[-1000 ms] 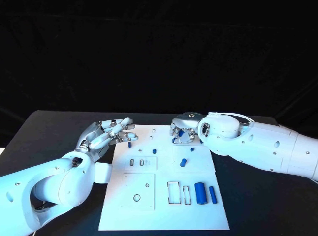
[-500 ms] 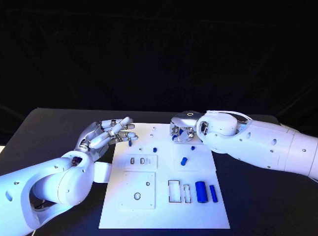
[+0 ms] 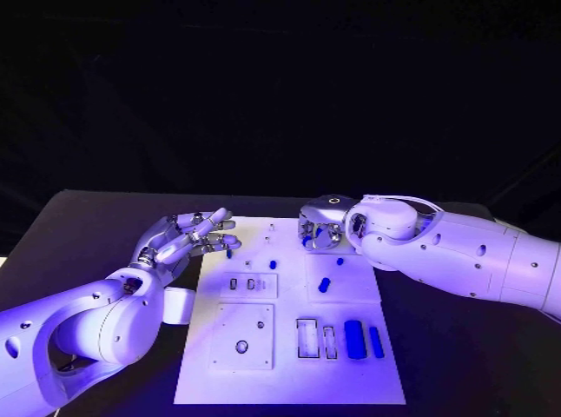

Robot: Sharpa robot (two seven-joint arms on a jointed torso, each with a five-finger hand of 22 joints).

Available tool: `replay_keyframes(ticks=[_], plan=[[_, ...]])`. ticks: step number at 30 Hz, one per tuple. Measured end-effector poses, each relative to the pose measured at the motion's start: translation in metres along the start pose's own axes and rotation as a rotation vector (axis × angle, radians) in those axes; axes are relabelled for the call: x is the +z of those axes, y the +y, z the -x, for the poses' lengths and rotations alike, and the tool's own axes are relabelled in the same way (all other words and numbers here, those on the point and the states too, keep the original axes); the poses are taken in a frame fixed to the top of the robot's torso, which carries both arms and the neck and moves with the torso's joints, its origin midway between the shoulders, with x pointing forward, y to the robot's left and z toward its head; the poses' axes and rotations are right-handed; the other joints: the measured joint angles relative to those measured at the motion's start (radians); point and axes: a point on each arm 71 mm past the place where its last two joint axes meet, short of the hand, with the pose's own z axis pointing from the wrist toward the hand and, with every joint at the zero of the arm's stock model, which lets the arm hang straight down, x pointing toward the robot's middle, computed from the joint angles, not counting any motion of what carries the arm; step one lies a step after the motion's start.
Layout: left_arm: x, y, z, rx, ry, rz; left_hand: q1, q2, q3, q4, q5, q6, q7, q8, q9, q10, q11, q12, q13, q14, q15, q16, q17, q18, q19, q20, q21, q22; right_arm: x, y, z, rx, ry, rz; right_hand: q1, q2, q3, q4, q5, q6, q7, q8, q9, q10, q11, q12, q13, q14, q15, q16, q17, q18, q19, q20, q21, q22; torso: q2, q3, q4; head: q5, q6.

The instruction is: Assemble the parts on the task board

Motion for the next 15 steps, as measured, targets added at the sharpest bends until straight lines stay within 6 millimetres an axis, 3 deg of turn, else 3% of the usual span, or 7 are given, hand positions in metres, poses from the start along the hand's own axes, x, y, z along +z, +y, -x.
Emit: replay_keyframes(ticks=[15], plan=[[0.0,0.0,0.0,-0.001,0.0,0.002,0.007,0.007,0.0,0.0,0.0,0.0,0.0,-0.004,0.0,0.0,0.0,0.0,0.0,0.0,0.0,-0.004,0.001,0.0,0.0,0.0,0.0,-0.001,0.001,0.01,0.014,0.038,-0.175,0.007,0.01,-0.008,0.065,0.002,0.003,0.016,0.002,0.0,0.01,0.009,0.009,0.006,0.0,0.0,0.0,0.004,-0.003,0.0,-0.007,-0.001,0.028,0.031,0.002,-0.0026,0.0089,0.003,0.004]])
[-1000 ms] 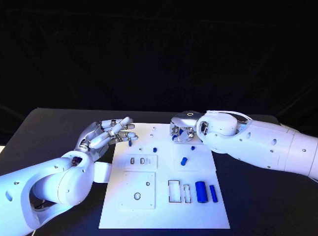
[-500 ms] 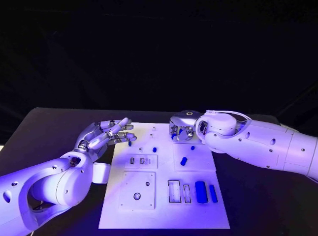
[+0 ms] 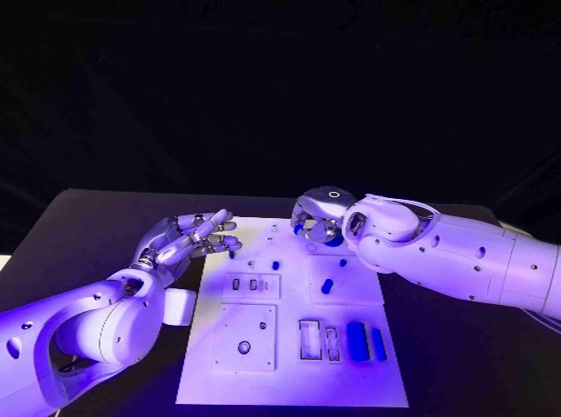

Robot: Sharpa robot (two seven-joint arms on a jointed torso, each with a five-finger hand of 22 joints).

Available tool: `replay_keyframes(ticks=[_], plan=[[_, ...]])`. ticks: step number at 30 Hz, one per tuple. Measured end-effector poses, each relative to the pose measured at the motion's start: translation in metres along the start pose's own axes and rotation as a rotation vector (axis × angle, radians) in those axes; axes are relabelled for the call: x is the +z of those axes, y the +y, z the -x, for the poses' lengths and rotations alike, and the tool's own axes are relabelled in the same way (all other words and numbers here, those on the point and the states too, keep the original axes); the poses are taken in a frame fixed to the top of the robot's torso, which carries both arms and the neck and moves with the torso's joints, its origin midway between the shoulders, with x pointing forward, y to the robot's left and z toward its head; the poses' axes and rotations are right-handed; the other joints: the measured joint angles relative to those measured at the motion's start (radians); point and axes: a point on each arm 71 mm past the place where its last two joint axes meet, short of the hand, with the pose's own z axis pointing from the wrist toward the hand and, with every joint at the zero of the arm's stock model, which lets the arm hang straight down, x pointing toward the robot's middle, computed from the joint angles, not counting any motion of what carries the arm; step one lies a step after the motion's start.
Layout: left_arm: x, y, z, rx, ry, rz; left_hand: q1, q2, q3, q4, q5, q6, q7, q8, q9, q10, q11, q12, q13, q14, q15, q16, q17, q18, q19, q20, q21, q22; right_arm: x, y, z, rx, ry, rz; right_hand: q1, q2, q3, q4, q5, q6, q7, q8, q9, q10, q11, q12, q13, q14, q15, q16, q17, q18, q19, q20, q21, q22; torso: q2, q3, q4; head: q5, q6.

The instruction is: Assemble the parts on the task board

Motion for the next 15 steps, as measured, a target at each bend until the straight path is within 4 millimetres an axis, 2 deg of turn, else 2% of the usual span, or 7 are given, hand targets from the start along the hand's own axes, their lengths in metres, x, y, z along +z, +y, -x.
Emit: replay_keyframes(ticks=[6,15], plan=[[0.0,0.0,-0.001,-0.001,0.002,0.0,0.0,0.0,0.0,0.0,0.0,0.0,0.0,0.0,0.0,0.0,0.0,0.0,0.0,0.0,0.0,0.0,0.001,0.0,0.0,0.0,0.0,0.0,0.007,0.008,0.004,0.017,-0.053,0.004,0.0,0.0,0.004,0.004,0.0,0.0,0.0,0.0,0.001,0.0,0.0,0.0,0.0,0.0,0.0,0.0,-0.002,0.0,-0.001,0.001,0.002,0.003,0.002,-0.0017,0.0026,0.001,0.002],[-0.001,0.0,-0.002,-0.003,0.006,0.001,0.0,0.0,0.0,0.0,0.0,0.0,0.0,0.0,0.0,0.0,0.0,0.0,0.0,0.0,0.0,0.0,0.001,0.0,0.0,0.0,0.0,0.0,0.023,0.019,0.003,0.027,-0.086,0.001,0.0,0.0,0.016,0.003,-0.007,0.0,0.0,0.0,0.001,0.0,0.0,-0.004,0.0,0.0,0.0,0.004,-0.002,0.0,-0.001,0.001,0.007,0.006,0.004,-0.0024,0.005,0.005,0.001]])
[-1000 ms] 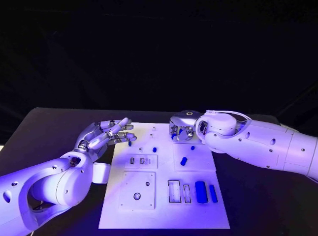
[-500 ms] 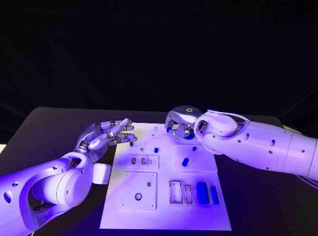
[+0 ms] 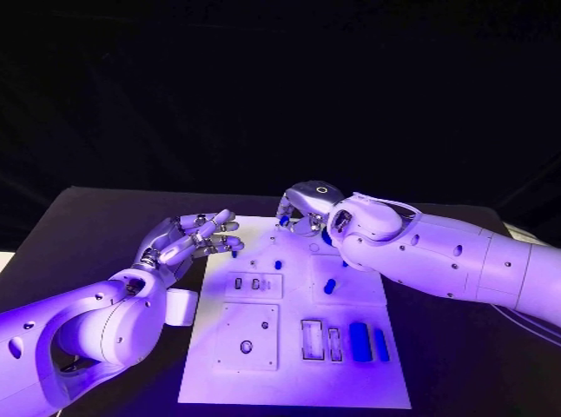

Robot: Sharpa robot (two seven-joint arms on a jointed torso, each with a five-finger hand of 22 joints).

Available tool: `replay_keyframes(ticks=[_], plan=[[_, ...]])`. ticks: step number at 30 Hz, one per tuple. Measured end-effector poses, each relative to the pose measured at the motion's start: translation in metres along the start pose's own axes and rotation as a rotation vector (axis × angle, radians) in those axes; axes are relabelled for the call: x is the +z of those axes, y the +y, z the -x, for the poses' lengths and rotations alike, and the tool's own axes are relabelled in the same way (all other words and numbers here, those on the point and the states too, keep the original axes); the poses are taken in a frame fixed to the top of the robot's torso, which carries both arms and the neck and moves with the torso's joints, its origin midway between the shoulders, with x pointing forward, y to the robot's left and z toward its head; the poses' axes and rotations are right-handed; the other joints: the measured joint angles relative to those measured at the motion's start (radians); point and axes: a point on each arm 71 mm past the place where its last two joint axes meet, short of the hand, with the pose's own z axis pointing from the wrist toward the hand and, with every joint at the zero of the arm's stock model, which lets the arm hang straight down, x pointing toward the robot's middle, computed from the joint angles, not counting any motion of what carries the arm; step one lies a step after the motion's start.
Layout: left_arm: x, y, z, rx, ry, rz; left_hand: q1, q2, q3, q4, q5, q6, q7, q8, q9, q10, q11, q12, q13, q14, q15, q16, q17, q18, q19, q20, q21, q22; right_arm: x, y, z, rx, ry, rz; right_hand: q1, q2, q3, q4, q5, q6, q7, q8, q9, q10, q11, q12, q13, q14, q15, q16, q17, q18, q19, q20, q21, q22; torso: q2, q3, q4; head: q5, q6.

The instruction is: Assemble the parts on the task board

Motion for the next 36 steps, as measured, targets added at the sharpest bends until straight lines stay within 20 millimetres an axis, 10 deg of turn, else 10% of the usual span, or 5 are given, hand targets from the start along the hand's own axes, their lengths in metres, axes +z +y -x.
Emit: replay_keyframes(ticks=[36], plan=[[0.0,0.0,0.0,-0.001,0.001,0.007,0.0,0.0,0.003,-0.003,0.0,0.0,0.0,0.0,0.0,0.0,0.0,0.0,0.0,-0.007,0.0,-0.004,0.002,0.0,0.0,0.0,-0.001,-0.001,0.016,0.002,-0.013,-0.012,0.054,-0.023,0.0,0.0,0.01,-0.001,-0.015,0.0,0.0,-0.004,0.001,0.0,0.0,-0.006,0.0,0.0,0.0,0.0,-0.005,0.0,-0.003,0.004,0.0,0.001,0.006,-0.0034,0.0077,-0.001,-0.013]])
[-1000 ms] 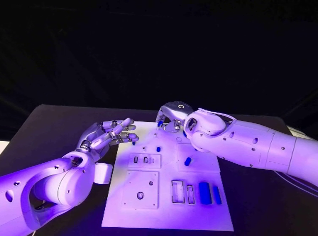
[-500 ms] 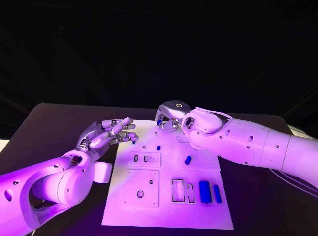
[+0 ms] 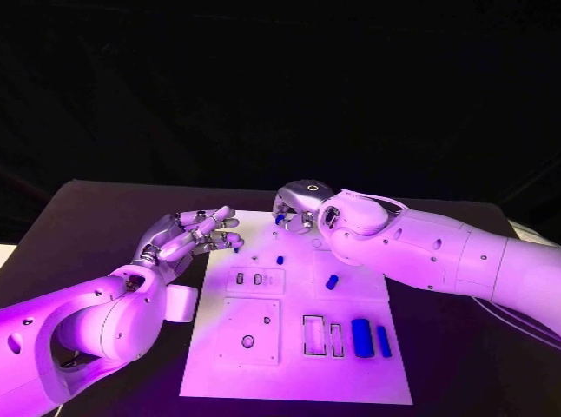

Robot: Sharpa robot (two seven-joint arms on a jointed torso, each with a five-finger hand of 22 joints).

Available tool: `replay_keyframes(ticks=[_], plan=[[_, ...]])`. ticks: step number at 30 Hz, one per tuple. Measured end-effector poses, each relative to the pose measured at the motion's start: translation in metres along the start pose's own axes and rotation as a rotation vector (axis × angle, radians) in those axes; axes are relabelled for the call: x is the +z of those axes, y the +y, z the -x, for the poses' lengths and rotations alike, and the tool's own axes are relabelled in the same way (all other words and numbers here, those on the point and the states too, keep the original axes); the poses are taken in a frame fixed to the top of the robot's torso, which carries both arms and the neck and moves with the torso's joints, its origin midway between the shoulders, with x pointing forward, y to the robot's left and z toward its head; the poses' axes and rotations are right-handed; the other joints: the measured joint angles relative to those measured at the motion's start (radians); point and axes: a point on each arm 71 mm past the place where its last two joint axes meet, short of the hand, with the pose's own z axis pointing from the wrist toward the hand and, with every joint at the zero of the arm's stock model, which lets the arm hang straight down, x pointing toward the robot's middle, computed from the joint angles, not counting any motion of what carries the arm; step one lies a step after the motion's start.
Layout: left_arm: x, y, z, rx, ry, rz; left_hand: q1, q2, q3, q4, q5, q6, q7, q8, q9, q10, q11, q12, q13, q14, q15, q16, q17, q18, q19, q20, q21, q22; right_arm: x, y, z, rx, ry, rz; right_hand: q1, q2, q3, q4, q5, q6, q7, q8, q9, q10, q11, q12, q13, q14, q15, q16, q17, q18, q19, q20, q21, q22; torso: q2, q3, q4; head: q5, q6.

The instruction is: Assemble the parts on the task board

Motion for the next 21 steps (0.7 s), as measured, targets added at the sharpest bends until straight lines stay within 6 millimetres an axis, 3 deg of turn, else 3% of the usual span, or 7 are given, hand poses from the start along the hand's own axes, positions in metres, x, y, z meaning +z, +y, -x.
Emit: replay_keyframes(ticks=[5,8,9,10,12,16,21], plan=[[0.0,0.0,0.0,0.0,0.0,0.001,0.0,0.0,0.0,0.0,0.0,0.0,0.0,0.0,0.0,0.0,0.0,0.0,0.0,0.0,0.0,0.0,0.0,0.0,0.0,0.0,-0.003,0.0,0.0,0.0,0.0,0.0,0.003,-0.001,0.0,0.0,0.003,0.003,0.0,-0.017,0.009,-0.008,-0.001,-0.011,-0.004,0.0,-0.002,0.0,0.0,-0.006,-0.017,0.0,-0.016,0.005,-0.001,-0.015,0.0,-0.0007,0.0006,0.0,-0.001],[0.0,0.0,0.0,0.0,0.0,0.002,0.0,0.0,0.0,0.0,0.0,0.0,0.0,0.0,0.0,0.0,0.0,0.0,0.0,0.0,0.0,0.0,0.0,0.0,0.0,0.0,-0.003,0.0,0.0,-0.001,-0.003,-0.001,0.01,-0.003,-0.009,-0.009,0.028,0.003,0.003,-0.096,0.029,-0.012,-0.019,-0.092,0.013,0.003,-0.022,-0.001,0.022,-0.056,-0.089,0.0,-0.06,0.016,-0.048,-0.096,0.001,-0.0013,0.0006,0.0,0.0],[0.0,0.0,0.0,0.0,0.0,0.003,0.0,0.0,0.0,0.0,0.0,0.0,0.0,0.0,0.0,0.0,0.0,0.0,0.0,0.0,0.0,0.0,0.0,0.0,0.0,0.0,-0.003,0.0,0.0,-0.001,-0.004,-0.001,0.013,-0.004,-0.009,-0.021,0.032,0.008,0.002,-0.138,0.035,-0.012,-0.027,-0.15,0.022,0.008,-0.029,-0.006,0.031,-0.086,-0.131,0.004,-0.085,0.023,-0.08,-0.15,0.001,-0.0016,0.0005,0.0,0.0],[0.0,0.0,0.0,0.0,0.0,0.003,0.0,0.0,0.0,0.0,0.0,0.0,0.0,0.0,0.0,0.0,0.0,0.0,0.0,0.0,0.0,0.0,0.0,0.0,0.0,0.0,-0.003,0.0,0.0,-0.002,-0.004,-0.001,0.014,-0.005,-0.01,-0.035,0.025,0.009,-0.006,-0.178,0.04,-0.012,-0.03,-0.206,0.032,0.003,-0.036,-0.009,0.035,-0.112,-0.166,0.016,-0.104,0.032,-0.107,-0.194,0.001,-0.0017,0.0005,0.0,0.001],[0.0,0.0,0.0,0.0,0.0,0.004,0.0,0.0,0.0,0.0,0.0,0.0,0.0,0.0,0.0,0.0,0.0,0.0,0.0,0.0,0.0,0.0,0.0,0.0,0.0,0.0,-0.003,0.0,0.0,-0.003,-0.005,-0.001,0.015,-0.008,-0.006,-0.045,0.007,0.008,-0.015,-0.217,0.044,-0.012,-0.031,-0.269,0.041,0.0,-0.039,-0.012,0.038,-0.134,-0.195,0.016,-0.117,0.038,-0.131,-0.23,0.001,-0.0017,0.0006,-0.001,0.002],[0.0,0.0,0.0,0.0,-0.001,0.004,0.0,0.0,0.0,0.0,0.0,0.0,0.0,0.0,0.0,0.0,0.0,0.0,0.0,0.0,0.0,0.0,0.001,0.0,0.0,0.0,-0.003,-0.001,-0.002,-0.004,-0.004,0.001,0.011,-0.007,-0.01,-0.049,-0.008,0.013,-0.015,-0.219,0.044,-0.012,-0.028,-0.286,0.043,0.006,-0.039,-0.012,0.038,-0.138,-0.202,0.016,-0.118,0.039,-0.136,-0.24,0.001,-0.0012,0.0009,-0.002,0.003],[0.0,0.0,0.001,0.001,-0.002,0.006,0.004,0.004,0.0,0.0,0.0,0.0,0.0,0.0,0.0,0.0,0.0,0.0,0.0,0.0,0.0,0.0,0.001,0.0,0.0,0.0,-0.003,-0.001,-0.02,-0.012,0.003,0.013,-0.006,-0.007,-0.01,-0.049,-0.02,0.023,-0.005,-0.179,0.04,-0.004,-0.022,-0.204,0.034,0.049,-0.031,-0.007,0.032,-0.129,-0.19,0.016,-0.101,0.04,-0.133,-0.227,0.002,0.0001,-0.0002,-0.003,0.007]])
